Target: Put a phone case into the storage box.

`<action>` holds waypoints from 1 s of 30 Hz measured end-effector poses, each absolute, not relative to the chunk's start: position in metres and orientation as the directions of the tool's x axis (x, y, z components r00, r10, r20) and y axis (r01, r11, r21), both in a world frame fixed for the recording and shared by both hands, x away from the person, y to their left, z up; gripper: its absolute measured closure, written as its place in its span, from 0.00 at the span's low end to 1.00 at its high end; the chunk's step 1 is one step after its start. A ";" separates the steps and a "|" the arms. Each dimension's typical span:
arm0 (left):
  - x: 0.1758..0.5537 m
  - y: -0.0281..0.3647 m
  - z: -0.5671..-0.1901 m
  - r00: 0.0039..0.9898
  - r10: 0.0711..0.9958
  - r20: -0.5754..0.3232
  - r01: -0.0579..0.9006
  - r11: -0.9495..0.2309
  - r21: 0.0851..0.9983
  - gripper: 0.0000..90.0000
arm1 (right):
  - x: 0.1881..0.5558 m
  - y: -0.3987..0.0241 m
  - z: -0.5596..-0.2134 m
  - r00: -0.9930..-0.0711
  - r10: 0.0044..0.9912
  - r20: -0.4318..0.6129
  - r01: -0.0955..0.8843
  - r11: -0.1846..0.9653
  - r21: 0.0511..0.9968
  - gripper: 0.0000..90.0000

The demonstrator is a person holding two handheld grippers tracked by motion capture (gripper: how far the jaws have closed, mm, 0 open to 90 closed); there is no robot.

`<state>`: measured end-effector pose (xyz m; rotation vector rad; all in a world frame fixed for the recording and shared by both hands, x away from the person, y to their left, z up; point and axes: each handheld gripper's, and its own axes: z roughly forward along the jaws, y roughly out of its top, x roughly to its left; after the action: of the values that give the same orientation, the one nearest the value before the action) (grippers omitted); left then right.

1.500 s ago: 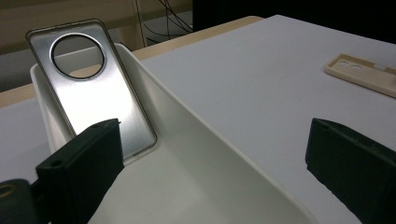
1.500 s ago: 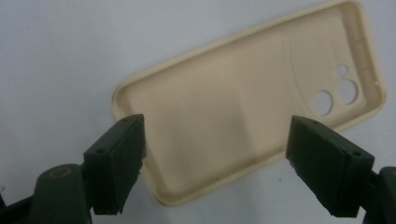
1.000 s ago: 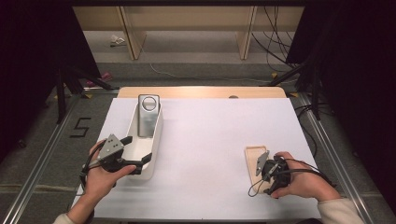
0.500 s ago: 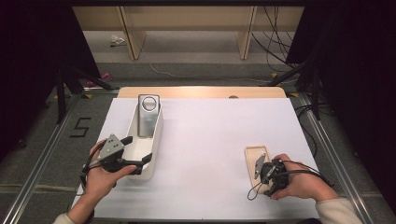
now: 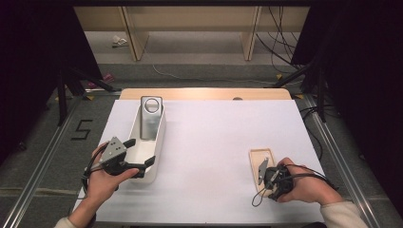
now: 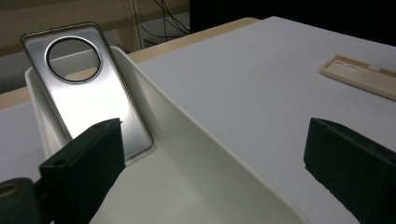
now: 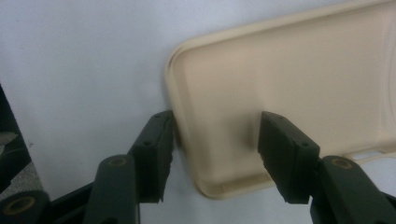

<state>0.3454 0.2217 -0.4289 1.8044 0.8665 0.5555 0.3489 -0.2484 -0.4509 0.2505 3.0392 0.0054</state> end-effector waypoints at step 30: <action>0.345 0.220 -0.429 0.643 0.765 -0.020 0.303 -0.231 0.925 0.07 | 0.344 -0.243 -0.449 -0.995 0.075 -0.073 0.075 0.997 -0.001 0.85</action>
<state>0.3448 0.2204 -0.4290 1.8091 0.8574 0.5486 0.3438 -0.2432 -0.4488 0.1156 3.0666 -0.0065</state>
